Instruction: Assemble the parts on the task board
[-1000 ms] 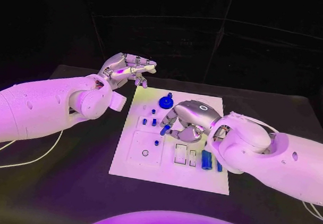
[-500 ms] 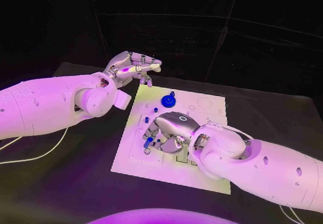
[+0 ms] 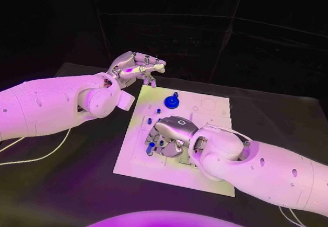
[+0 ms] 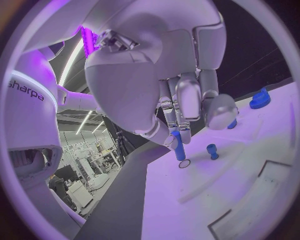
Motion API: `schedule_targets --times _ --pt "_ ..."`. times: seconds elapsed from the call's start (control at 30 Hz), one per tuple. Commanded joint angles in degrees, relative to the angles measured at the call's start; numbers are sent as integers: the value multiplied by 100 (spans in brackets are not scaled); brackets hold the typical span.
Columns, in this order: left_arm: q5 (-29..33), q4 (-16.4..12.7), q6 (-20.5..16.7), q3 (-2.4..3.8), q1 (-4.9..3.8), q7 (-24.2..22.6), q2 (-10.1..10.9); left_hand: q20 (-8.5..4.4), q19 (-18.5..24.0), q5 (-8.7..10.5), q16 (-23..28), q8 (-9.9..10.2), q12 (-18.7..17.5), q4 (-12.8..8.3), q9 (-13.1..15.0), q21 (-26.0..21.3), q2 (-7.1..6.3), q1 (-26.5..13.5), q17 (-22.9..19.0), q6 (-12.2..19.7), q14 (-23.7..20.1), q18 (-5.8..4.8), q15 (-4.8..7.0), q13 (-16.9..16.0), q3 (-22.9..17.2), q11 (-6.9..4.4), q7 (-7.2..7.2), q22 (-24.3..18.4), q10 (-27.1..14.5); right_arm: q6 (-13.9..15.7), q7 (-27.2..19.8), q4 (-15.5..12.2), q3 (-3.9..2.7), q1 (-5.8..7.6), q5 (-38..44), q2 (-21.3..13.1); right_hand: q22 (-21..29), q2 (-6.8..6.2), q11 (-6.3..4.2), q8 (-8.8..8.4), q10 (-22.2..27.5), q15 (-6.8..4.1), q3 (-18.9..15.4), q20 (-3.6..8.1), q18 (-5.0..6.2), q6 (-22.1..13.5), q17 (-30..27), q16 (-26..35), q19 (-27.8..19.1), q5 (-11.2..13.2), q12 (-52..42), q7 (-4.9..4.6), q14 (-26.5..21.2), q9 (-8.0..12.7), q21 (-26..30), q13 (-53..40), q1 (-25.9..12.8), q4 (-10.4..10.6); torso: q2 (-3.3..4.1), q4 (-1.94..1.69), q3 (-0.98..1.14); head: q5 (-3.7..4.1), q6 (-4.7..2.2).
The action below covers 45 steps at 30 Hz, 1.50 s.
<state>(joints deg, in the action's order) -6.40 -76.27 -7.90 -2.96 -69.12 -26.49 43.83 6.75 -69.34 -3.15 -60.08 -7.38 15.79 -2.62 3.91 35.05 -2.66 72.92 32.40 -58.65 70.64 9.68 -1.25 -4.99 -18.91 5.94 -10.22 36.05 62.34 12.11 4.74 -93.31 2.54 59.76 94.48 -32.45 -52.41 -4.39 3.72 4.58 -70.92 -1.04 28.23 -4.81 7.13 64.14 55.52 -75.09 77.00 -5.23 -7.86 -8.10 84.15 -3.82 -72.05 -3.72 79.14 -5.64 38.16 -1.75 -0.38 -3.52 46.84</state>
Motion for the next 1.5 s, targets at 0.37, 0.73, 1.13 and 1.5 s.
schedule_targets --times 0.37,0.73,1.13,1.5 --pt "21 6 76 3 -7 -16 -14 12 12 10 13 -36 18 -14 4 -21 -22 57 -7 28 -50 75 6 -8 31 5 0 -6 -45 -433 146 49 19 -11 233 49 12 -2 27 -25 -8 4 41 -3 -52 -5 -14 -7 12 -25 29 -36 53 -7 -14 -5 -33 9 -1 -2 -1 -19 23" --pt "21 5 74 2 -7 -14 -7 12 12 10 13 -36 18 -14 4 -21 -22 57 -7 28 -50 75 6 -8 31 5 0 -6 -45 -424 337 61 26 -14 488 90 25 -13 30 -33 -9 8 49 -9 -51 -8 -40 2 3 -8 47 -39 48 -8 -7 -6 -66 15 -1 4 -4 -25 28" --pt "21 -2 73 2 -6 -11 2 12 12 10 13 -36 18 -14 4 -21 -22 57 -7 28 -50 75 6 -8 31 5 0 -6 -45 -460 287 54 112 -20 490 140 62 -158 85 -96 147 55 4 -43 -48 -121 -87 17 -27 -63 208 -87 32 6 15 14 -276 69 -2 2 -4 -25 37" --pt "21 -1 75 1 -6 -5 6 14 12 10 12 -46 30 -19 5 -27 -14 70 -15 36 -58 75 4 -10 40 7 -2 -9 -55 -313 136 56 126 -21 344 173 86 -376 121 -114 301 89 -202 -90 -39 -516 -128 21 -43 -164 331 -77 19 19 33 5 -538 182 -1 1 -2 -25 37"
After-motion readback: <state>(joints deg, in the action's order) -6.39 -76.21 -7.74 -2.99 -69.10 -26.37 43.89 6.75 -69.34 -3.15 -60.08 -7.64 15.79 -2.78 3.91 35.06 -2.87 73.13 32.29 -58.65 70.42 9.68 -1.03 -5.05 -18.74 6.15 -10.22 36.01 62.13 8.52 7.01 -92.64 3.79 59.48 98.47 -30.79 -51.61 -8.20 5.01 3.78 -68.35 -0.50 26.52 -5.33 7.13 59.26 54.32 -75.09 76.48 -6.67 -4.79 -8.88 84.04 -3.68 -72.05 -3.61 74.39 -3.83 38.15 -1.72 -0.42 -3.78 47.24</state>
